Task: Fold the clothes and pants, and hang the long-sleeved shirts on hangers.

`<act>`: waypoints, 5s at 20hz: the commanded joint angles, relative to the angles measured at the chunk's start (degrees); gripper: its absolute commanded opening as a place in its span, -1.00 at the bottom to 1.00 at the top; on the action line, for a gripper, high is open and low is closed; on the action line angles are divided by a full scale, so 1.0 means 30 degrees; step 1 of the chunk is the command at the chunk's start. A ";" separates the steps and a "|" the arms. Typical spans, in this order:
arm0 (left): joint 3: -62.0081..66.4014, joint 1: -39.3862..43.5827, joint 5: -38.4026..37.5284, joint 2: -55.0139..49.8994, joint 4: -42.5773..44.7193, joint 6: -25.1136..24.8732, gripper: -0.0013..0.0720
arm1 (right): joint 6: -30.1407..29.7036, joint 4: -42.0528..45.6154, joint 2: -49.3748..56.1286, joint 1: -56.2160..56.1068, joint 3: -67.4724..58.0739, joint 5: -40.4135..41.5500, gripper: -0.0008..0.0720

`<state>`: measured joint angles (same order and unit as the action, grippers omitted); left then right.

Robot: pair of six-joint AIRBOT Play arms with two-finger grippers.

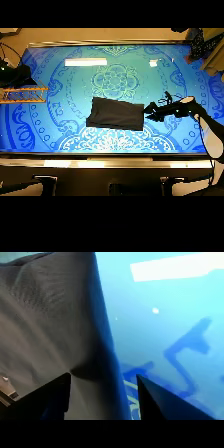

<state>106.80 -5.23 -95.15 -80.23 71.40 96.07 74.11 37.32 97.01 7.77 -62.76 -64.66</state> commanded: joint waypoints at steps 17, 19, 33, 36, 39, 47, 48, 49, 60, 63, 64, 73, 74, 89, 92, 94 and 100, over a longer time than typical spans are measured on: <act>-0.0007 -0.0015 0.0058 -0.0029 0.0007 -0.0007 -0.92 | 0.5559 0.4175 -0.0568 -0.0969 -0.6994 -0.0933 -0.89; -0.0007 -0.0015 0.0058 -0.0029 0.0007 -0.0007 -0.92 | 0.7286 0.5588 -0.0408 -0.0444 -0.8859 -0.0911 -0.89; -0.0007 -0.0015 0.0066 -0.0036 0.0029 -0.0007 -0.92 | 1.1322 0.7817 -0.0481 0.8262 -1.2094 0.0648 -0.89; -0.0007 -0.0015 0.0066 -0.0036 0.0029 -0.0007 -0.92 | 1.2917 0.9187 -0.0845 0.9748 -1.2109 -0.0168 -0.89; -0.0007 -0.0015 0.0066 -0.0044 0.0029 -0.0007 -0.92 | 1.4914 1.1264 -0.1428 1.0994 -1.2109 -0.2047 -0.90; -0.0015 -0.0007 0.0044 -0.0044 0.0022 -0.0015 -0.92 | 1.4797 1.7835 -0.2164 1.2422 -1.1992 -0.8021 -0.90; -0.0015 -0.0007 0.0036 -0.0044 0.0022 -0.0015 -0.92 | 1.4644 1.8214 -0.2164 1.2422 -1.1810 -0.8342 -0.90; -0.0015 -0.0007 0.0007 -0.0044 0.0029 -0.0015 -0.92 | 1.4506 1.8527 -0.2215 1.2422 -1.1446 -0.8575 -0.90; -0.0015 -0.0007 0.0000 -0.0044 0.0022 -0.0007 -0.92 | 1.7566 2.2105 -0.7242 1.2437 -0.0328 -0.5100 -0.89; -0.0015 -0.0007 0.0000 -0.0044 0.0015 -0.0015 -0.92 | 1.7588 2.2134 -0.7293 1.2437 0.0933 -0.4976 -0.89; -0.0015 -0.0007 0.0000 -0.0044 0.0022 -0.0015 -0.92 | 1.7588 2.2229 -0.7293 1.2437 0.1239 -0.4962 -0.89; -0.1632 -0.0007 0.0015 -0.0029 0.0015 -0.0015 -0.92 | 1.7522 2.4429 -0.7293 1.2437 0.2127 -0.5530 -0.89; -0.1668 -0.0007 0.0015 -0.0029 0.0007 -0.0022 -0.92 | 1.7515 2.4451 -0.7293 1.2437 0.2127 -0.5610 -0.84; -0.1654 -0.0015 0.1770 0.1122 0.0029 -0.1719 -0.92 | 0.7941 1.3435 -1.0520 1.2364 -0.0175 0.1355 -0.23; -0.1661 -0.0007 0.2368 0.2018 0.0102 -0.3453 -0.92 | 0.3468 0.7825 -1.0630 0.9981 -0.1042 0.1384 -0.62; -0.1676 -0.0007 0.2390 0.2783 0.0780 -0.3752 -0.93 | 0.2535 0.7300 -1.0630 0.6856 -0.1107 0.0481 -0.65; -0.4073 0.0073 0.3031 0.5479 0.0954 -0.3468 -0.93 | 0.1683 1.0724 -1.0630 -0.2871 -0.1115 -0.1545 -0.89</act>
<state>98.35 -5.13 -87.07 -67.61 73.73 85.93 81.54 66.46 65.21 11.16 -65.89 -66.83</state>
